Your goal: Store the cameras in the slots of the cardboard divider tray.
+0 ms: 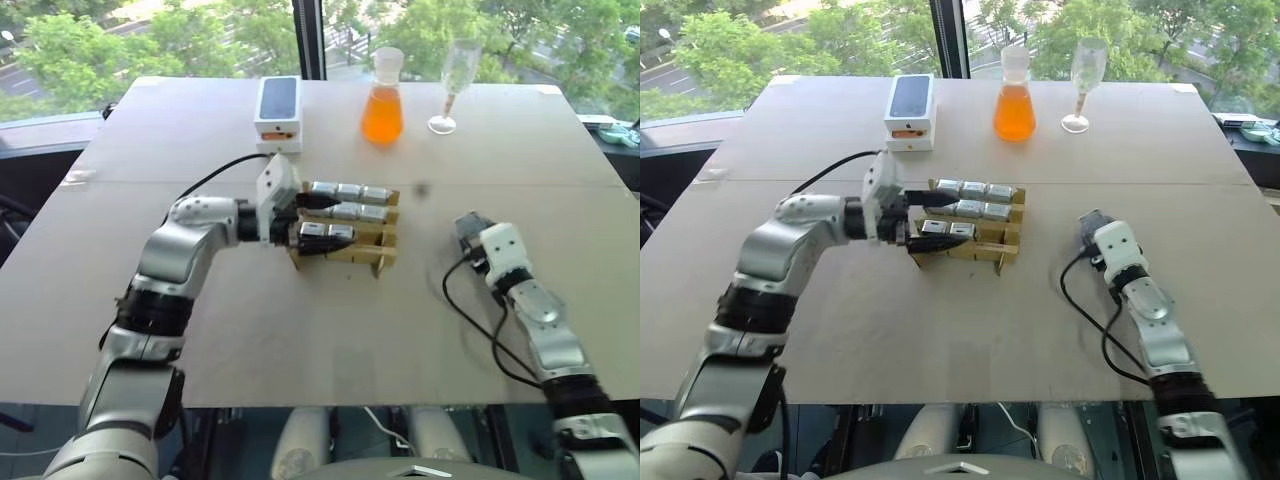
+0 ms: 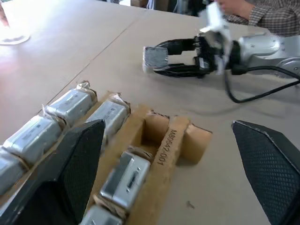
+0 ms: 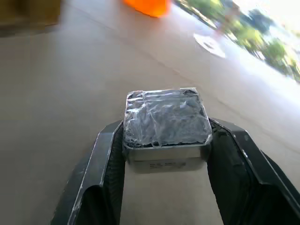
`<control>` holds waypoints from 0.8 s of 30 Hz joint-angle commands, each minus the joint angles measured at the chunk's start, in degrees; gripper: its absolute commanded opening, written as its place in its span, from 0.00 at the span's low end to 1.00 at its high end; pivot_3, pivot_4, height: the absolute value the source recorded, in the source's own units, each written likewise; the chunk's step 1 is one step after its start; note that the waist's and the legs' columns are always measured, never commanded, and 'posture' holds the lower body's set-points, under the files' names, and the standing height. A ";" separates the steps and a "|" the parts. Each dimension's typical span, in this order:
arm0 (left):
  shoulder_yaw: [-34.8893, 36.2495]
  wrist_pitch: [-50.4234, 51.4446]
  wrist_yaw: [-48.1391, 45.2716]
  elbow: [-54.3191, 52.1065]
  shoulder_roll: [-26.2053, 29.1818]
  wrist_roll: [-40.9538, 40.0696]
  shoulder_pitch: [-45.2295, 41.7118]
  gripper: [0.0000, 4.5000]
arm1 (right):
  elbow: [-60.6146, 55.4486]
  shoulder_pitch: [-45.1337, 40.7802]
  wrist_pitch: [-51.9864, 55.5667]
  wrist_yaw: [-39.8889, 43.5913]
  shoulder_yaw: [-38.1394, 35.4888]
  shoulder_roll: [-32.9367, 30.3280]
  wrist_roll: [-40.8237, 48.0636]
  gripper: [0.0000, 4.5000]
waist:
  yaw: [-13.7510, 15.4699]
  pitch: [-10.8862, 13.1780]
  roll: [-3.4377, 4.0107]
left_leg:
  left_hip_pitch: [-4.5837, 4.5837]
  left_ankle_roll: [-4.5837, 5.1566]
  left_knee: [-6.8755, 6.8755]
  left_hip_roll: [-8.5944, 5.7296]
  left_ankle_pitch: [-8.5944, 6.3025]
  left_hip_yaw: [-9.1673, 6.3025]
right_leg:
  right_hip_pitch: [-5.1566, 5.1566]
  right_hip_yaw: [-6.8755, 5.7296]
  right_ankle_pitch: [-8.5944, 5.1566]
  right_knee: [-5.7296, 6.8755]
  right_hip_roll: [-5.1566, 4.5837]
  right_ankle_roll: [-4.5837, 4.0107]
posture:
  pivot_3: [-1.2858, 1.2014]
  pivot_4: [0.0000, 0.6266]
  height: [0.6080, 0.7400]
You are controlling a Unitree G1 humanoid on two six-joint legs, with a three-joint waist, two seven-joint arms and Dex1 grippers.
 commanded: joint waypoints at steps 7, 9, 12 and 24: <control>-6.22 -7.62 -15.54 20.33 -6.40 6.06 -15.02 1.00 | -5.11 -11.53 -20.86 1.15 8.08 -11.29 -22.09 0.42 | -1.31 0.02 -0.01 | 0.00 -0.03 -0.05 -0.14 0.02 -0.10 | -0.15 0.18 0.00 0.04 0.17 -0.01 | 0.52 0.24 1.00; -6.53 -8.44 -17.62 22.24 -7.50 6.69 -16.18 1.00 | -5.44 -13.76 -22.45 0.45 8.81 -10.91 -24.18 0.42 | -1.19 0.02 -0.03 | -0.05 -0.03 -0.04 -0.13 0.02 -0.14 | -0.17 0.15 0.00 0.04 0.13 -0.01 | 0.52 0.24 1.00; -6.51 -8.76 -19.31 23.85 -9.08 7.05 -17.52 1.00 | -7.27 -17.53 -25.00 -1.20 10.77 -8.55 -28.20 0.42 | -1.02 0.03 -0.03 | -0.10 -0.03 -0.04 -0.10 0.01 -0.14 | -0.18 0.16 0.00 0.00 0.07 -0.01 | 0.52 0.24 1.00; -5.26 -9.81 -23.19 24.39 -8.30 7.88 -17.03 0.84 | -6.75 -17.19 -28.90 -5.67 13.14 -5.78 -33.76 0.42 | -0.08 0.03 -0.04 | -0.15 -0.02 -0.02 -0.16 0.01 -0.18 | -0.21 0.19 0.00 0.02 -0.02 0.00 | 0.52 0.24 1.00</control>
